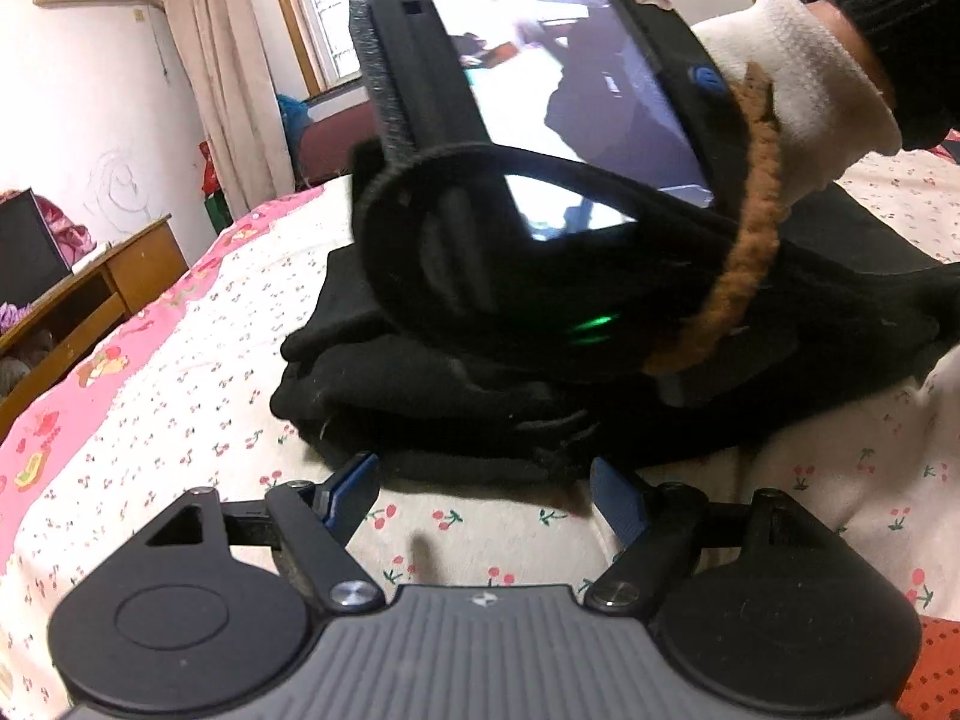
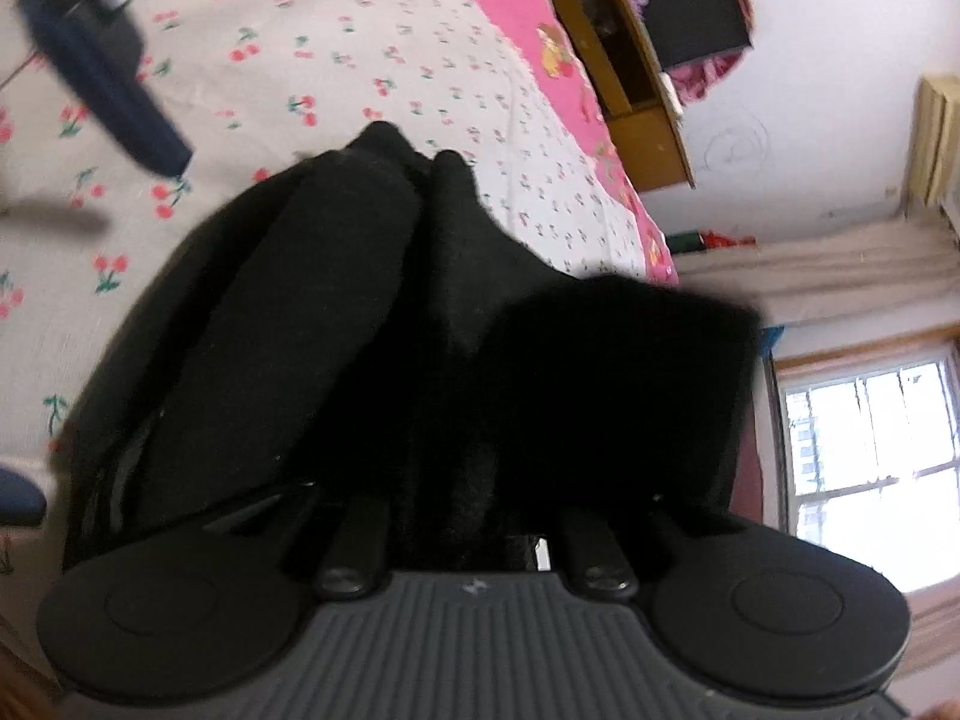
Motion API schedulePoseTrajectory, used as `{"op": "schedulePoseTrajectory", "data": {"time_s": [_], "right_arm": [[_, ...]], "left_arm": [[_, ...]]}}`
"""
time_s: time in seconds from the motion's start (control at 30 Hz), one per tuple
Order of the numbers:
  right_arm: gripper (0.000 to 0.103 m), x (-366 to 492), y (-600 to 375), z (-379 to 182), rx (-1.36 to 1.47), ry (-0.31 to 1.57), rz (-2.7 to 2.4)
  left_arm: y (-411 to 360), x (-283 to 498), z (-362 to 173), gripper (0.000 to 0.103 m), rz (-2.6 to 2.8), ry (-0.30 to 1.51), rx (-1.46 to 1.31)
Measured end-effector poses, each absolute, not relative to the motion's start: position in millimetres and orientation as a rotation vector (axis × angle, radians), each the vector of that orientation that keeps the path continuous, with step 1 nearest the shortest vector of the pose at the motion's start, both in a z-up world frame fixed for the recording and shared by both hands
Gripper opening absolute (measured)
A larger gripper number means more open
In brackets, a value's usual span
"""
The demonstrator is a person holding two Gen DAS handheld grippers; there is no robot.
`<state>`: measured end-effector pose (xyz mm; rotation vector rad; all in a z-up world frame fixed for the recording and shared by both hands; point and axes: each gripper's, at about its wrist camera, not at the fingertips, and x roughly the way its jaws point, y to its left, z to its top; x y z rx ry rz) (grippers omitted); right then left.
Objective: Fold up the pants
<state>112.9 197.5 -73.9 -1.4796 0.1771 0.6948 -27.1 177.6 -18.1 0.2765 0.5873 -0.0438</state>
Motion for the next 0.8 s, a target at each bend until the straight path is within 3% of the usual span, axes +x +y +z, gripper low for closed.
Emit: {"op": "schedulePoseTrajectory", "data": {"time_s": [0.27, 0.37, 0.43, 0.5, 0.57, 0.63, 0.8], "right_arm": [[0.013, 123.1, 196.4, -63.7, -1.346, 0.245, 0.688], [0.019, 124.0, 196.8, -63.0, -1.301, 0.259, 0.666], [0.036, 122.3, 195.5, -62.9, -1.287, 0.249, 0.643], [0.043, 118.1, 186.3, -57.6, -1.256, 0.242, 0.632], [0.045, 116.9, 174.2, -47.0, -1.185, 0.277, 0.625], [0.053, 115.7, 164.3, -39.5, -1.132, 0.310, 0.622], [0.058, 97.3, 124.3, -26.2, -1.031, 0.326, 0.566]], "left_arm": [[185.9, -24.9, -13.9, 0.091, -0.019, 0.579, 0.268], [189.6, -24.1, -10.8, 0.091, -0.008, 0.575, 0.261], [193.8, -22.0, -8.3, 0.091, 0.006, 0.569, 0.263], [197.5, -22.4, -3.8, 0.091, 0.018, 0.560, 0.263], [201.7, -22.5, 0.6, 0.091, 0.028, 0.551, 0.260], [205.9, -20.6, 4.4, 0.091, 0.031, 0.547, 0.249], [213.4, -5.4, 15.2, 0.091, 0.072, 0.521, 0.248]]}}
